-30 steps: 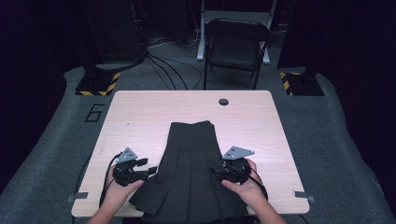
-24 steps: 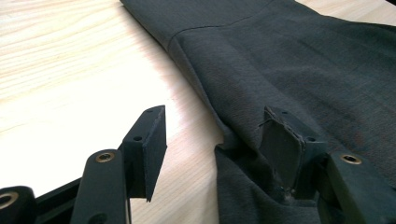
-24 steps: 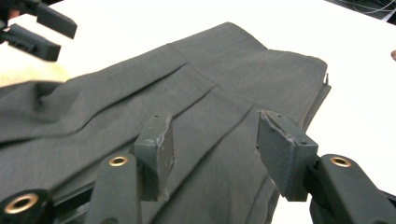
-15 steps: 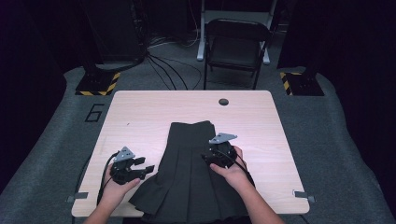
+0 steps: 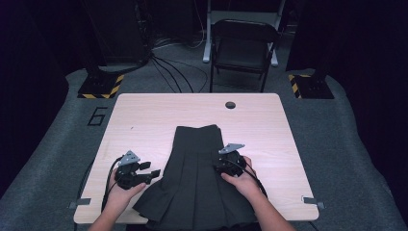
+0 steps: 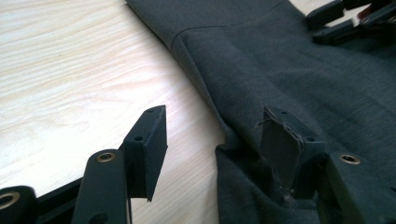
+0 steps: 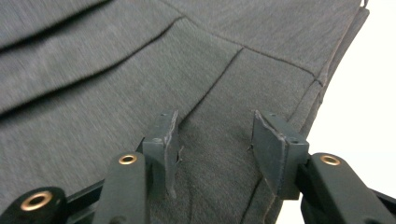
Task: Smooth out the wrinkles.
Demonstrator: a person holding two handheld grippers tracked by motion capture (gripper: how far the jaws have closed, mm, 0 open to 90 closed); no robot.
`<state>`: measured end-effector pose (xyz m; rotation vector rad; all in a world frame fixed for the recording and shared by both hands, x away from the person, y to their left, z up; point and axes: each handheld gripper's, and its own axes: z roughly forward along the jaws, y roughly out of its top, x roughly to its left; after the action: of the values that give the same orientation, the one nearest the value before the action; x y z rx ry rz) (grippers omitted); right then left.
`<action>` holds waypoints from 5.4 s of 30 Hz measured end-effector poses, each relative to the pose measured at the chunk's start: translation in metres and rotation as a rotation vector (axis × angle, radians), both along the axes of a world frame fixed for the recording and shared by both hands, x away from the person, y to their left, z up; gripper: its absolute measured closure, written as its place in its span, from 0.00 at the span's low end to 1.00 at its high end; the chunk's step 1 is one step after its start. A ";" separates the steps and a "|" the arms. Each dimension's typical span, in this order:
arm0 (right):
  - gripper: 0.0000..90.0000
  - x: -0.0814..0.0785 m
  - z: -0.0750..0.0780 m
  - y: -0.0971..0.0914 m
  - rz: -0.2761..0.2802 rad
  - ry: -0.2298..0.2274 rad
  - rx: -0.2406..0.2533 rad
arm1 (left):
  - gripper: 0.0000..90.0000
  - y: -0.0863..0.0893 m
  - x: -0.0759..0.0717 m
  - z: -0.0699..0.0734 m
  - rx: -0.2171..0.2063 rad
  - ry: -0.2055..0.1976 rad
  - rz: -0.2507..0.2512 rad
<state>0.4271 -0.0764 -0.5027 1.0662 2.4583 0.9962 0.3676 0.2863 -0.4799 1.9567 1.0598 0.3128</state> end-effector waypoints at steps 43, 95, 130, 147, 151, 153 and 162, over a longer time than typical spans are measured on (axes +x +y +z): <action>0.61 -0.003 -0.008 -0.002 -0.003 -0.034 -0.004 | 0.46 -0.091 0.123 0.003 0.106 0.031 0.014; 0.61 -0.004 -0.009 -0.003 0.000 -0.041 -0.001 | 0.41 -0.086 0.153 -0.034 0.132 0.114 0.153; 0.59 -0.003 0.002 -0.008 -0.054 -0.006 0.030 | 0.95 -0.093 0.141 -0.006 0.032 -0.017 0.156; 0.56 -0.026 0.007 0.027 0.139 0.030 0.015 | 0.95 -0.102 0.125 0.024 -0.009 -0.089 0.070; 0.58 -0.020 -0.003 0.025 0.123 0.042 -0.010 | 0.95 -0.106 0.115 0.032 -0.027 -0.120 0.003; 0.59 -0.018 -0.003 0.022 0.116 0.048 -0.001 | 0.95 -0.108 0.108 0.036 -0.040 -0.131 -0.031; 0.60 -0.019 -0.005 0.023 0.114 0.033 -0.002 | 0.95 -0.112 0.081 0.046 -0.074 -0.164 -0.128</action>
<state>0.4078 -0.0538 -0.5078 0.9589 2.5711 1.0162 0.4488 0.1738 -0.4336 1.8874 0.8258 0.3524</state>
